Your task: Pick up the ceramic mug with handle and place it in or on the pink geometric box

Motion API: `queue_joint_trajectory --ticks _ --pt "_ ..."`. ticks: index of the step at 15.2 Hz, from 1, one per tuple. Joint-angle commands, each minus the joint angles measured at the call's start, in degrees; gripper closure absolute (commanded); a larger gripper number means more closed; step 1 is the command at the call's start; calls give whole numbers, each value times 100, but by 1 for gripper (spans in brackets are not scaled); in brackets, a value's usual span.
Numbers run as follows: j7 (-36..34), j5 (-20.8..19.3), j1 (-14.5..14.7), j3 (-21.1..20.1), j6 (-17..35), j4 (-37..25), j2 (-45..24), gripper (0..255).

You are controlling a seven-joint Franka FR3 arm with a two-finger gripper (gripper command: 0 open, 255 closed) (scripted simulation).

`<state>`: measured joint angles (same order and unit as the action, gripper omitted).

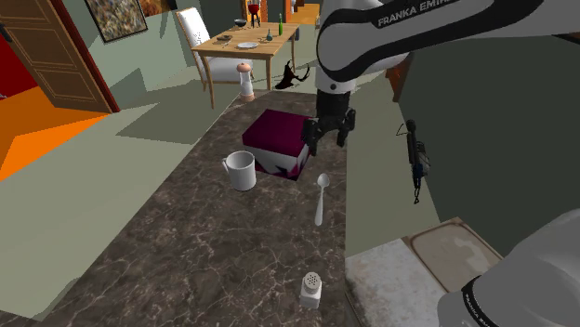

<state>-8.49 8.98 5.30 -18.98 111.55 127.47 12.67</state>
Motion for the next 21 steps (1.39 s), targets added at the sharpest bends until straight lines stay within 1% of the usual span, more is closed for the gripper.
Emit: queue_joint_trajectory --ticks 1,6,9,13,17,18,21 --pt "-228 -89 32 -133 168 -264 -376 0" --pt "-854 -496 172 -394 498 -1084 -1435 0" --pt "-1231 -811 320 -476 601 -1670 -2095 0" --pt "-1687 -1248 606 -490 615 -2580 -2993 0" --pt "-2046 -1641 983 -414 483 -3671 -3919 0" --pt "-2061 -1658 1009 -403 471 -3738 -3971 0" --pt "-2084 -1695 1026 -383 661 -3629 -4056 0"
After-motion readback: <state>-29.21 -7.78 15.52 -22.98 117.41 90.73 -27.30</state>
